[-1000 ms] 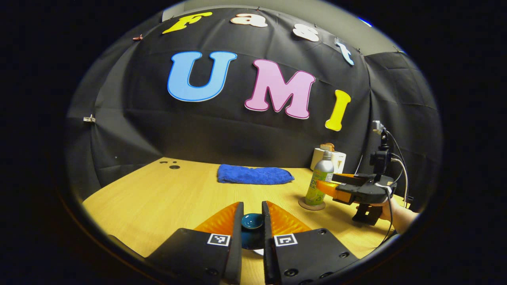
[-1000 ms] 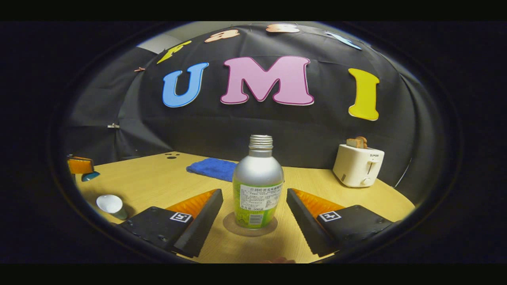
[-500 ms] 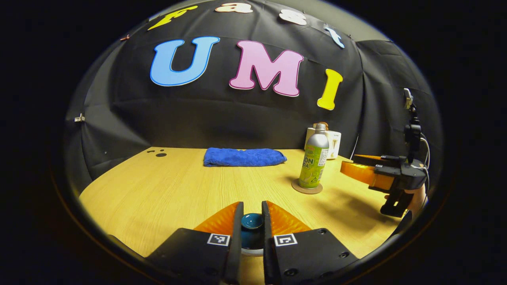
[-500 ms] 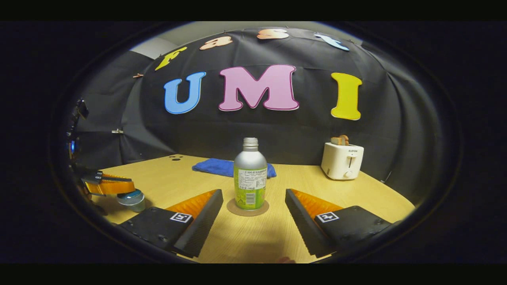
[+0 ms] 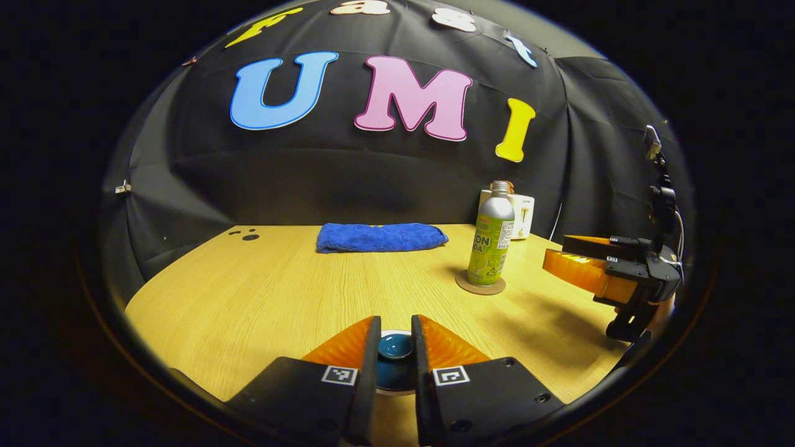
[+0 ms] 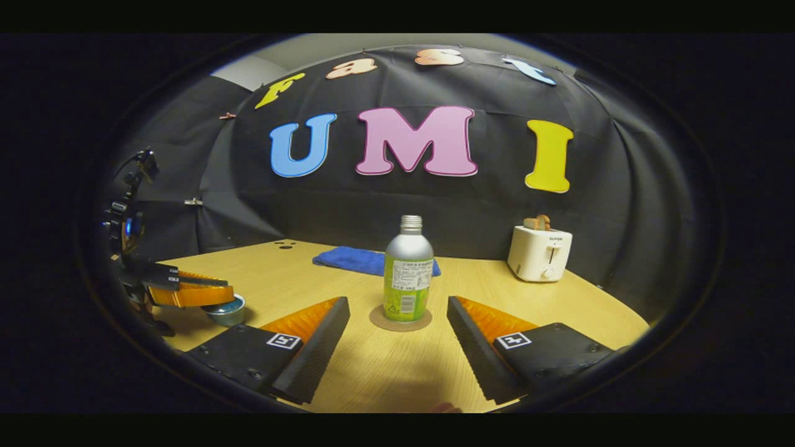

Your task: Open the teacup lid with one hand, grasp the water bottle and pour water into the teacup with the other hand; after pouring, place the water bottle on the coaster and then close the teacup lid.

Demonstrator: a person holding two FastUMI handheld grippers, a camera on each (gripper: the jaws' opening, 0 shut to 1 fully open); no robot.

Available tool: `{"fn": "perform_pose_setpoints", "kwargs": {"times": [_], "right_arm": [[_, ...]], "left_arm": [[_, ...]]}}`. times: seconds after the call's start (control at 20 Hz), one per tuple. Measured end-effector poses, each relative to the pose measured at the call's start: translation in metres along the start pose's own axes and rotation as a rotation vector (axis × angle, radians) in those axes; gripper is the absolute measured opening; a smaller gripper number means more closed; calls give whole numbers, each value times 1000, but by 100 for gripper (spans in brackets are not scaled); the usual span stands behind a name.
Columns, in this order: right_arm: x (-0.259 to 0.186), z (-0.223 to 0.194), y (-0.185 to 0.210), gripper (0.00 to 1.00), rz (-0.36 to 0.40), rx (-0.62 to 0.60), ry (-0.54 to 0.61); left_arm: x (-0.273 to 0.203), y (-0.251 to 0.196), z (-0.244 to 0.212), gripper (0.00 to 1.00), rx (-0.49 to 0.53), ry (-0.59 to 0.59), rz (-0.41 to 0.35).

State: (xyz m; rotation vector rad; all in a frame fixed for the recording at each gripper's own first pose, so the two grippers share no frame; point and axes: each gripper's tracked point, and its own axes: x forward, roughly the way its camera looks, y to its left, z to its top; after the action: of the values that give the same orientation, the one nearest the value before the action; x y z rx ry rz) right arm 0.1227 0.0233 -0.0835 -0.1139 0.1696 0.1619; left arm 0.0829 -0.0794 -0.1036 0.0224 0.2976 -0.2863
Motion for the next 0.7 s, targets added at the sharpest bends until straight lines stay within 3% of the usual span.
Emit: {"fn": "perform_pose_setpoints", "kwargs": {"times": [0.05, 0.1, 0.25, 0.4, 0.55, 0.7], "right_arm": [[0, -3, 2, 98, 4, 12, 8], [-1, -5, 3, 98, 5, 21, 12], [-7, -8, 4, 98, -3, 30, 30], [-17, -1, 0, 98, -25, 37, 24], [-32, 13, -10, 98, -94, 50, 0], [-53, 25, -10, 98, -125, 83, -41]], "left_arm": [[-1, 0, 0, 35, -1, 0, -1], [-2, 1, 0, 34, -3, 0, 6], [-8, 8, 8, 55, -10, -27, 34], [-15, 9, 24, 94, -39, -73, 40], [-34, 11, 46, 96, -66, -140, 60], [-61, 17, 74, 96, -50, -248, 133]]}}
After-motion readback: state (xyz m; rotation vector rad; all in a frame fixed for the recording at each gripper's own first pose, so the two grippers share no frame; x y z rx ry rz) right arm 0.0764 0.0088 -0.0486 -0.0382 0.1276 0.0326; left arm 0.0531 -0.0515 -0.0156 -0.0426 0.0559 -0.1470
